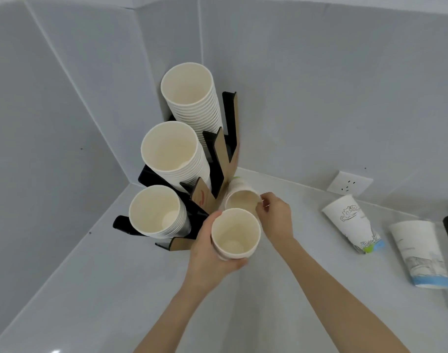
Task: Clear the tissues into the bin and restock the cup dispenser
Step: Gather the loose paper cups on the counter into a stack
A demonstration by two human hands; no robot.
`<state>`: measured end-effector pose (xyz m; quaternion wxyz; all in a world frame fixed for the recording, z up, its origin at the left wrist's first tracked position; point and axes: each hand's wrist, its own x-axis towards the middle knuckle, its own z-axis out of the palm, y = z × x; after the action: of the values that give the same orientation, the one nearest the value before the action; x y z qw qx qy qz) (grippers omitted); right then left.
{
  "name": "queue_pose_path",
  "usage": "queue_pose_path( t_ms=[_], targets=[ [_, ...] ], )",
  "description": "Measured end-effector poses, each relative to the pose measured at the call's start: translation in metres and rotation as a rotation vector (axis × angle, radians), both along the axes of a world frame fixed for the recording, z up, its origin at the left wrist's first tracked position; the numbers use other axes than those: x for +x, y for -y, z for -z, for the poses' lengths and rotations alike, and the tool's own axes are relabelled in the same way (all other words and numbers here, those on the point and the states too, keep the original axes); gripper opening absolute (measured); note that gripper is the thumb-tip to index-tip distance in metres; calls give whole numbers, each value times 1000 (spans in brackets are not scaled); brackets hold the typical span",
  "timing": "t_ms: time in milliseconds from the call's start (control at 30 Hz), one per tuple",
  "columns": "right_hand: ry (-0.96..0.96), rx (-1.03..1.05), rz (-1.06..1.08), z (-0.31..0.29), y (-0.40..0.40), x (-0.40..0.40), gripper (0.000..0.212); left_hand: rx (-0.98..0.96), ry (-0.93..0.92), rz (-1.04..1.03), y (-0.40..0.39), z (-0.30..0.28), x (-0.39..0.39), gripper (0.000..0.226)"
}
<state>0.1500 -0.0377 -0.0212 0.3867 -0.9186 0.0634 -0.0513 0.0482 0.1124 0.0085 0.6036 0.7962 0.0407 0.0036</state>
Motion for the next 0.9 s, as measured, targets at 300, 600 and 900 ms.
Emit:
queue_pose_path(
  t_ms=[300,600,900],
  targets=[
    [267,381,191,-115,45,-22,17,30,1,6,12,-2,0,90],
    [190,328,-7,-176,44,-67,17,20,-32,5,27,-10,0,100],
    [-96,-139,-165,-99,40,-79,31,4,-21,-11,34,-14,-2,90]
  ],
)
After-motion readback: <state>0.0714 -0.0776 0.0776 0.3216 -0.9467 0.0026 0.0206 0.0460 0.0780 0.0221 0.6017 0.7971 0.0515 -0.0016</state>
